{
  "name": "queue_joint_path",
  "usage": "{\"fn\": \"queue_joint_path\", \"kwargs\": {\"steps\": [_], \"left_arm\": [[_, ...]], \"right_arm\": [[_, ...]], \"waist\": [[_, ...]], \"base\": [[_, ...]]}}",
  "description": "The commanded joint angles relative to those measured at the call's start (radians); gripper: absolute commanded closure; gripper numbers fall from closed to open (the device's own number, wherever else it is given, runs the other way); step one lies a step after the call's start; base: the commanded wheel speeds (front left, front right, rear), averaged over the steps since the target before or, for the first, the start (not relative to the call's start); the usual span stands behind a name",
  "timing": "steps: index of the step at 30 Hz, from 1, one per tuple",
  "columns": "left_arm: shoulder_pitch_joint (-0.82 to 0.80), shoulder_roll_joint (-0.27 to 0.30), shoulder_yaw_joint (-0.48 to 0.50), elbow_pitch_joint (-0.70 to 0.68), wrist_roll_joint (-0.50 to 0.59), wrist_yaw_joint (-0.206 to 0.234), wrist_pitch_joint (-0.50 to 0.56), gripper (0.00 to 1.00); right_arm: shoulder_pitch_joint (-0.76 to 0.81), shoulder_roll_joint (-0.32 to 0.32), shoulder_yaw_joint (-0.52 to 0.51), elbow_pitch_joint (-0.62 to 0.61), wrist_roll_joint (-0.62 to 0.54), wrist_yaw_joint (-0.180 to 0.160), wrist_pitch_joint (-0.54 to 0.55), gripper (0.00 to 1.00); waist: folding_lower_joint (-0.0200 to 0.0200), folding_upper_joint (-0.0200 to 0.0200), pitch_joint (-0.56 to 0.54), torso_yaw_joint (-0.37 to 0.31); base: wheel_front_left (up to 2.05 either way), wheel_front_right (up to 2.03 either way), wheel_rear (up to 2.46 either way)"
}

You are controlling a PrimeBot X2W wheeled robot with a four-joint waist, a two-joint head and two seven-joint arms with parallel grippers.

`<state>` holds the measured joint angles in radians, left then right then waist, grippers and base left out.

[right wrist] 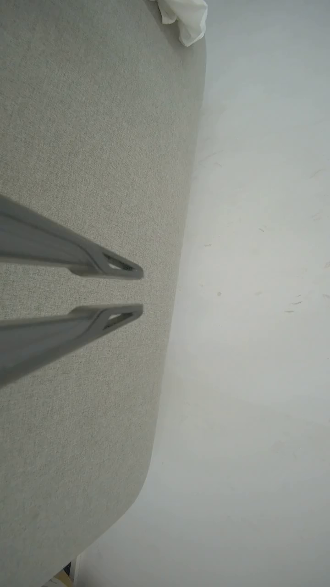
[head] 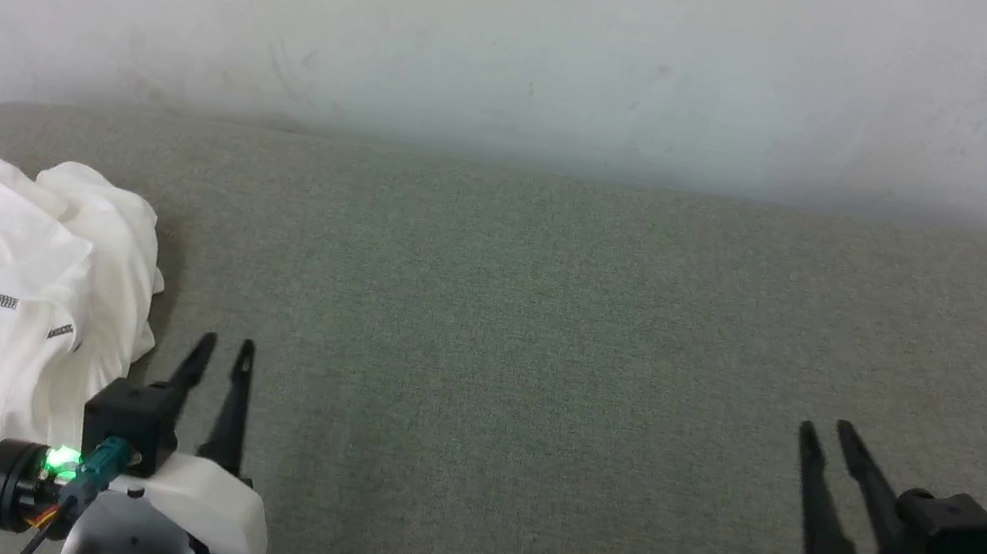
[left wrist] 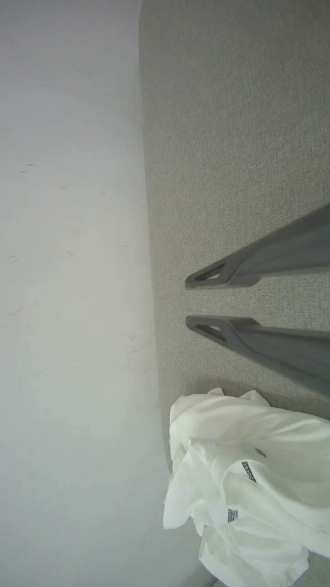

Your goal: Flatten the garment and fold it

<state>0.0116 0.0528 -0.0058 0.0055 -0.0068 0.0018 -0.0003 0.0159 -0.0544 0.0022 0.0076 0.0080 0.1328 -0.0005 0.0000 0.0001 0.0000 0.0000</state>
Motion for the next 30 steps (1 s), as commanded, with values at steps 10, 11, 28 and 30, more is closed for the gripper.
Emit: {"fn": "queue_joint_path", "kwargs": {"steps": [10, 11, 28, 30], "left_arm": [[0.002, 0.0, -0.005, 0.008, -0.01, 0.004, -0.017, 0.0], [0.002, 0.0, -0.006, 0.009, -0.011, 0.005, -0.019, 0.0], [0.01, -0.001, -0.013, 0.02, -0.026, 0.014, -0.055, 0.0], [0.012, -0.001, -0.013, 0.022, -0.028, 0.014, -0.059, 0.0]], "right_arm": [[-0.001, 0.0, -0.002, 0.007, 0.01, 0.0, -0.017, 0.0], [-0.001, 0.0, -0.002, 0.008, 0.011, 0.0, -0.019, 0.0], [0.002, 0.001, 0.01, 0.003, 0.027, 0.0, -0.055, 0.0], [0.003, 0.001, 0.014, 0.003, 0.028, 0.0, -0.059, 0.0]], "waist": [[0.0, -0.0001, 0.002, 0.0], [0.0, -0.0001, 0.002, 0.0], [0.0, -0.0001, -0.001, 0.028], [0.0, -0.0001, -0.003, 0.035]], "base": [[0.0, 0.0, 0.0], [0.0, 0.0, 0.0], [0.0, 0.0, 0.0], [0.0, 0.0, 0.0]]}}
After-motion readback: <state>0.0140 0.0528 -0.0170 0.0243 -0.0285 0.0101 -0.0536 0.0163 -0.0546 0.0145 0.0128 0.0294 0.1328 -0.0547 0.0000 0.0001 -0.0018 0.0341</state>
